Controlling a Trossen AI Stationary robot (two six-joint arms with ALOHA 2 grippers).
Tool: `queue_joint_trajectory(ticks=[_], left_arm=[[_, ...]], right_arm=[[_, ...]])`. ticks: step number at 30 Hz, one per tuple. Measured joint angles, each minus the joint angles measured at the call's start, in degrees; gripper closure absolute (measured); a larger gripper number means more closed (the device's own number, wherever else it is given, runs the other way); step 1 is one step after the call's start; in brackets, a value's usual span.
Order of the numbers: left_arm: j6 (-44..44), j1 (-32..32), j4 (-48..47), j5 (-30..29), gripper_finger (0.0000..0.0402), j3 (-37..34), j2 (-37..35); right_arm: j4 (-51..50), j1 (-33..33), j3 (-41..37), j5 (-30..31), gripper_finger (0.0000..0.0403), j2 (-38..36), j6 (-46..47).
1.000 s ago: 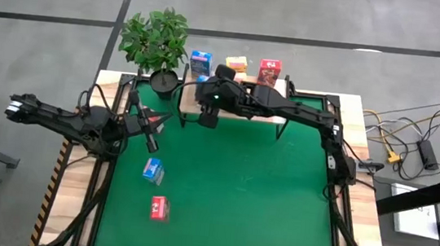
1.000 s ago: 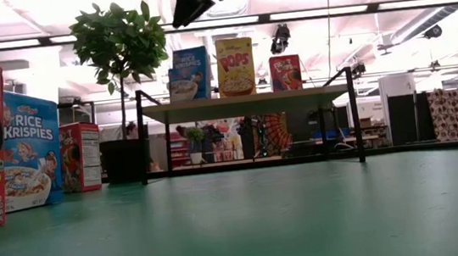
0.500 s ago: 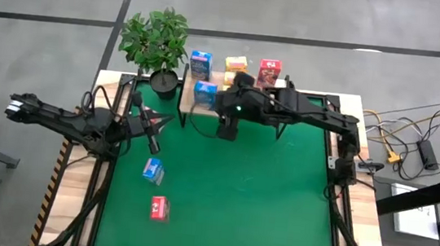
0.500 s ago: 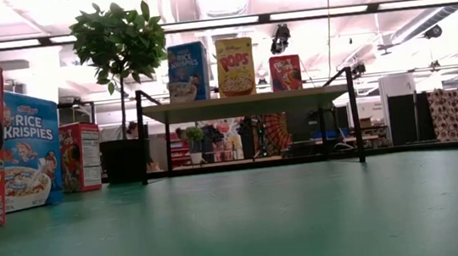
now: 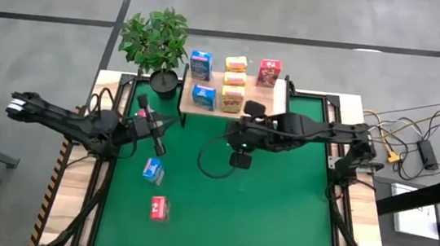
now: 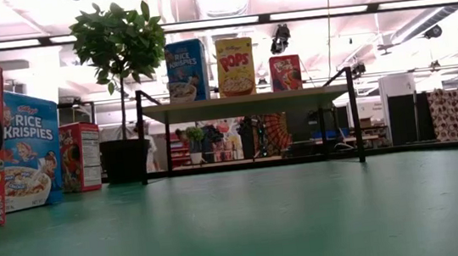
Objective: Stack cereal on shelf
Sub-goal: Put the right blue cereal box on the shelf
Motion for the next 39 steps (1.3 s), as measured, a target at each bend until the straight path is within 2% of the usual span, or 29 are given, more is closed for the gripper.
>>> queue_joint_trajectory(ticks=[6,11,16,21,28,35,39], left_arm=[[1.4,1.5,4.7,0.0,0.0402,0.1,4.5],[1.5,5.1,4.6,-0.1,0.0402,3.5,8.6],[1.3,9.4,-4.0,-0.1,0.0402,10.4,12.8],[1.0,13.7,-10.9,0.1,0.0402,16.2,17.4],[0.9,19.5,-14.9,1.9,0.0402,21.4,22.6],[-1.3,23.6,-18.4,6.0,0.0402,24.4,25.6],[-1.7,24.6,-18.5,6.4,0.0402,24.5,26.4]], right_arm=[[11.3,2.3,-16.1,1.6,0.031,-10.4,0.9],[25.1,2.8,-29.0,1.5,0.0341,-18.8,-3.9],[36.1,2.8,-39.2,1.1,0.0361,-25.1,-8.2],[45.7,2.8,-48.5,-2.0,0.037,-30.3,-11.1],[55.9,2.8,-58.7,-3.5,0.037,-36.0,-12.9],[64.0,2.8,-67.2,-4.3,0.037,-40.8,-14.0],[68.7,2.8,-70.8,-5.1,0.0369,-43.0,-15.6]])
